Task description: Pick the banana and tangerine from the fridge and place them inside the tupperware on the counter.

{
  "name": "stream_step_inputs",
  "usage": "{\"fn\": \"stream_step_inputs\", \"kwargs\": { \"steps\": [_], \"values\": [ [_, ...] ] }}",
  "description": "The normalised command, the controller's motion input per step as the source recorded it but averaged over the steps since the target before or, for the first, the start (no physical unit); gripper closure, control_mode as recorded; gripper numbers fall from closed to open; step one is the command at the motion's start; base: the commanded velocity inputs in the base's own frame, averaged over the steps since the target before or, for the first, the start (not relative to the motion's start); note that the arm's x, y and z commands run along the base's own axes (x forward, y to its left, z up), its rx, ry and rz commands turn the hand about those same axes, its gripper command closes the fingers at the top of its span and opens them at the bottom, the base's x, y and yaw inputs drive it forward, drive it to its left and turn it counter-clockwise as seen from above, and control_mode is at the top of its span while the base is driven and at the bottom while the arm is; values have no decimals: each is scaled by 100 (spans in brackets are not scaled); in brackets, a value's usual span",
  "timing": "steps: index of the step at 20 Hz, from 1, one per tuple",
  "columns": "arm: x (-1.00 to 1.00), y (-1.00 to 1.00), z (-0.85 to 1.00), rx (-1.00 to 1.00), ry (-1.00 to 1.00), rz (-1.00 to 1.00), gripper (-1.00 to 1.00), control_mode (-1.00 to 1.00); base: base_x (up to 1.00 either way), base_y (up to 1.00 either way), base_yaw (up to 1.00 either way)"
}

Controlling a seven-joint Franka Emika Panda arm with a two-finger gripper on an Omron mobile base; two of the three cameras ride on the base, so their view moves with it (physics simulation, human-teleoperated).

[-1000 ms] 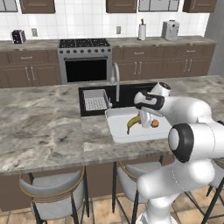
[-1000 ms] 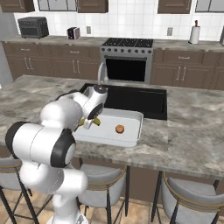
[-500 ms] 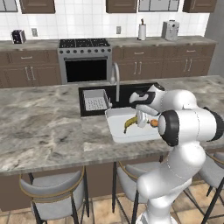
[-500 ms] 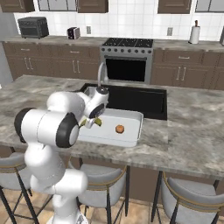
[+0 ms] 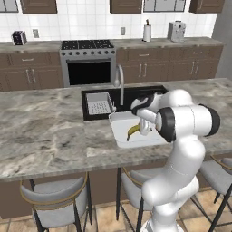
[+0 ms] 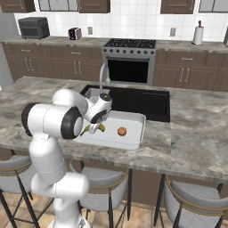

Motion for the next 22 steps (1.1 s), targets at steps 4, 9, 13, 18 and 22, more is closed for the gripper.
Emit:
{"fn": "stream_step_inputs", "kwargs": {
  "steps": [4, 9, 13, 18, 22],
  "values": [
    [4, 0, -43, 0, 0, 0, -100, -100, 0, 0, 0],
    [0, 0, -26, 0, -8, -2, -100, -100, 0, 0, 0],
    [-1, 0, 2, 0, -13, -6, -100, -100, 0, 0, 0],
    [-19, 0, 41, 0, -21, -4, -100, -100, 0, 0, 0],
    [-21, 0, 74, 0, -5, -1, -100, -100, 0, 0, 0]
  ]
}}
